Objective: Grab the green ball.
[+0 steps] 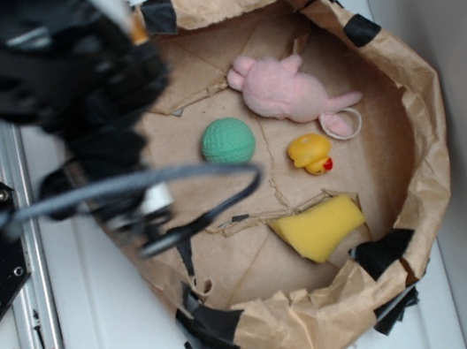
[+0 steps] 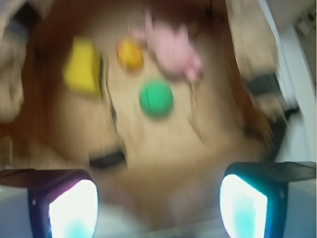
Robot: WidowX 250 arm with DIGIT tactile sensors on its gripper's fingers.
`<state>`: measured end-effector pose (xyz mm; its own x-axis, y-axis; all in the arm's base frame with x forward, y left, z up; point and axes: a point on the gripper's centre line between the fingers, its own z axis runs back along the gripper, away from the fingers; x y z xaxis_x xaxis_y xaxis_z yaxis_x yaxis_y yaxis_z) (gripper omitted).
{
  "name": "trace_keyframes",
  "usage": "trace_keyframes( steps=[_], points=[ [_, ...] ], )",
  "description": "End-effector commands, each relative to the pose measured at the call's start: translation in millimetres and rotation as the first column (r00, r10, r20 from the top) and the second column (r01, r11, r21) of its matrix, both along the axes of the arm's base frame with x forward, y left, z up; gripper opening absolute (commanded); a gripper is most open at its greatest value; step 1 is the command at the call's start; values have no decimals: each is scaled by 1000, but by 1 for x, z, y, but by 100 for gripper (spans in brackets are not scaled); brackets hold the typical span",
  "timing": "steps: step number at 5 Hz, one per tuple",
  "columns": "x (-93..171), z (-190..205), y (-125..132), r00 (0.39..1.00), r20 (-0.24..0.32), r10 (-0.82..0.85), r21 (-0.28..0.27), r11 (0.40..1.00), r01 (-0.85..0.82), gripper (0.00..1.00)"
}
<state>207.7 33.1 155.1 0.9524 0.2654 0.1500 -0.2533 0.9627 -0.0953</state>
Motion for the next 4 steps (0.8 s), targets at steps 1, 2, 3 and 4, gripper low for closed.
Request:
trace_keyframes(
  steps=[1, 2, 3, 4],
  points=[
    [42, -43, -9, 998, 50, 36, -23, 999, -35, 100],
    [44, -74, -11, 1000, 5, 8, -43, 999, -8, 100],
    [49, -101, 4, 999, -39, -35, 22, 999, 36, 100],
    [54, -120, 2, 994, -95, -57, 152, 986, 71, 89]
  ],
)
